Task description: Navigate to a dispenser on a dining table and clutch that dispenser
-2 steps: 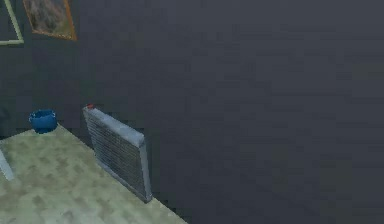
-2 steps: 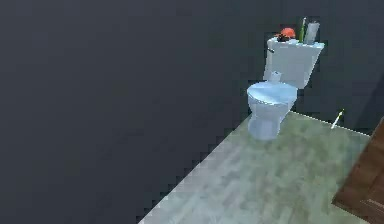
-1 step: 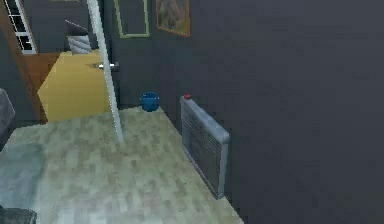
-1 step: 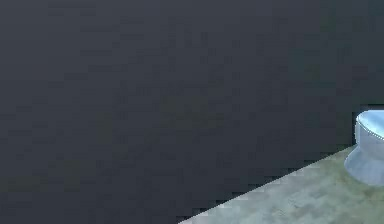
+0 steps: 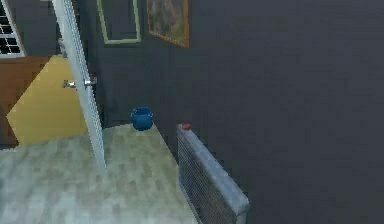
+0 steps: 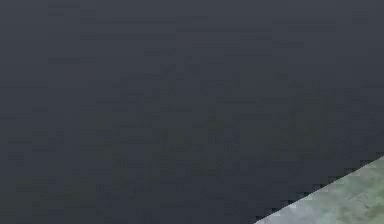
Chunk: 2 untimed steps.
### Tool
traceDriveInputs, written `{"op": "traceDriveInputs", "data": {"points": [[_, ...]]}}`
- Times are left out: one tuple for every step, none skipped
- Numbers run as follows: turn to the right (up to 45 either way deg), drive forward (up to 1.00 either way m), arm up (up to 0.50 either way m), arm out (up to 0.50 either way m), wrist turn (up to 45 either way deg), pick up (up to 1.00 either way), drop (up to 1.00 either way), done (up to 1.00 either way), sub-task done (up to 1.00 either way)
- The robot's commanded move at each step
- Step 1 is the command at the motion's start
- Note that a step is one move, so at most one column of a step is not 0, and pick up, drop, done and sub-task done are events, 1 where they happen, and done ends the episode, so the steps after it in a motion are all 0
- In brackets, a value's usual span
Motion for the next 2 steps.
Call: {"op": "traceDriveInputs", "data": {"points": [[-36.0, 0.00, 0.00, 0.00, 0.0, 0.00, 0.00, 0.00, 0.00], [0.0, 1.00, 0.00, 0.00, 0.0, 0.00, 0.00, 0.00, 0.00]]}}
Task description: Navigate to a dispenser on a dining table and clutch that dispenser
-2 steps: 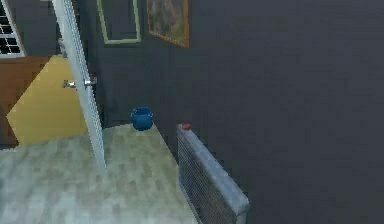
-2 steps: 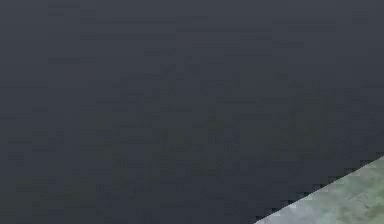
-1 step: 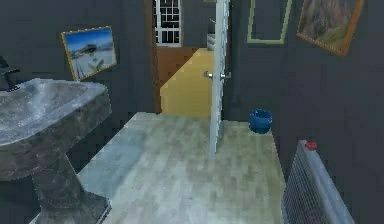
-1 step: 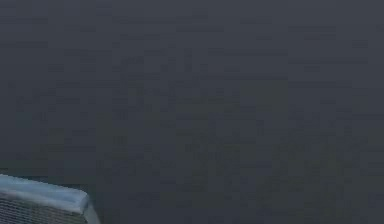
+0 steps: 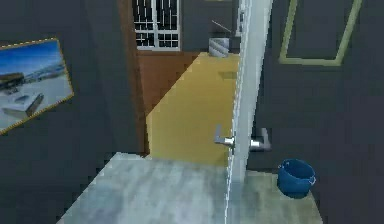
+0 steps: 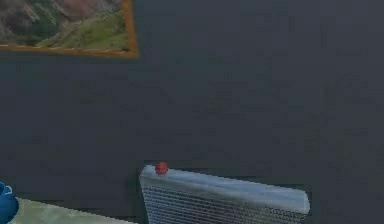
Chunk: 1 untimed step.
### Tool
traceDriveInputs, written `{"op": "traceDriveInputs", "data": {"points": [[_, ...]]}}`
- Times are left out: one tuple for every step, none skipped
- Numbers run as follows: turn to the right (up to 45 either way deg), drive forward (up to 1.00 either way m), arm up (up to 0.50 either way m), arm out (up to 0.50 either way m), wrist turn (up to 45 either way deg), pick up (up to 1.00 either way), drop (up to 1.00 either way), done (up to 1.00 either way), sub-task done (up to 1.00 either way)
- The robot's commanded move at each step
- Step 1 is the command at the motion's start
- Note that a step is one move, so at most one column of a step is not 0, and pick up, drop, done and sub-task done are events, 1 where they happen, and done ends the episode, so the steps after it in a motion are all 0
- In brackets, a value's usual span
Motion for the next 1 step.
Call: {"op": "traceDriveInputs", "data": {"points": [[0.0, 0.50, 0.00, 0.00, 0.0, 0.00, 0.00, 0.00, 0.00]]}}
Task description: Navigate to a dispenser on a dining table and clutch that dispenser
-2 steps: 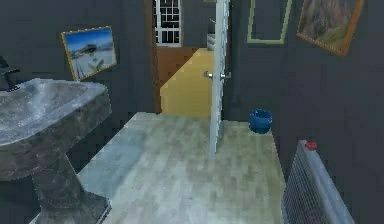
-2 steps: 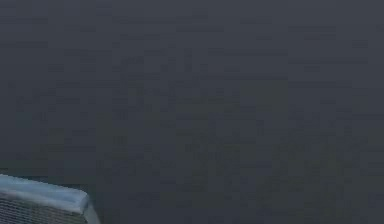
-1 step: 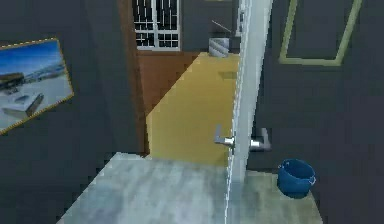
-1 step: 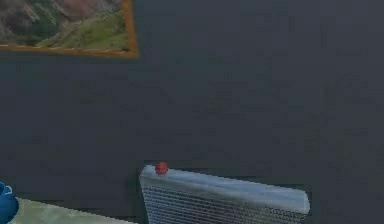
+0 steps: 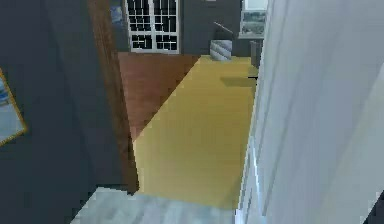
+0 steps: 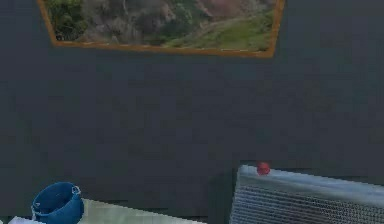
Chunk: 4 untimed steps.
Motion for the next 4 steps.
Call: {"op": "traceDriveInputs", "data": {"points": [[-45.0, 0.00, 0.00, 0.00, 0.0, 0.00, 0.00, 0.00, 0.00], [-24.0, 0.00, 0.00, 0.00, 0.0, 0.00, 0.00, 0.00, 0.00], [0.0, 0.30, 0.00, 0.00, 0.0, 0.00, 0.00, 0.00, 0.00], [45.0, 0.00, 0.00, 0.00, 0.0, 0.00, 0.00, 0.00, 0.00]]}}
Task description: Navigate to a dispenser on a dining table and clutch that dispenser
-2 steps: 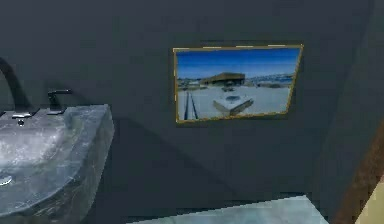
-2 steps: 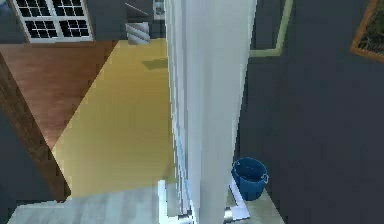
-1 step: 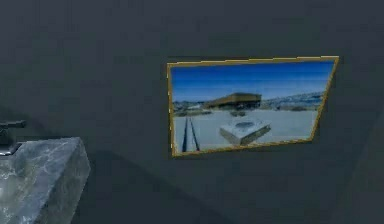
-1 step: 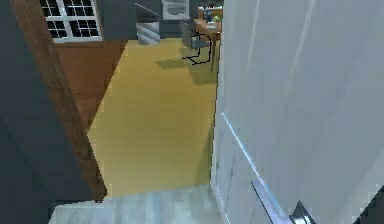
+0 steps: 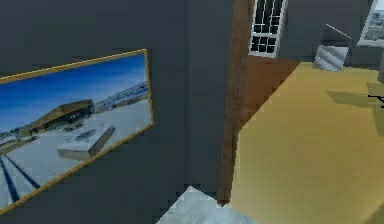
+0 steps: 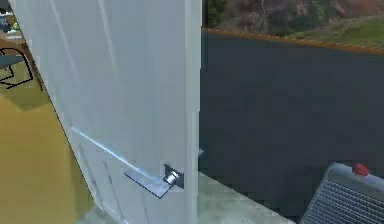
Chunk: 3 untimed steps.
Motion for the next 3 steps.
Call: {"op": "traceDriveInputs", "data": {"points": [[33.0, 0.00, 0.00, 0.00, 0.0, 0.00, 0.00, 0.00, 0.00], [0.0, 0.70, 0.00, 0.00, 0.0, 0.00, 0.00, 0.00, 0.00], [12.0, 0.00, 0.00, 0.00, 0.0, 0.00, 0.00, 0.00, 0.00]]}}
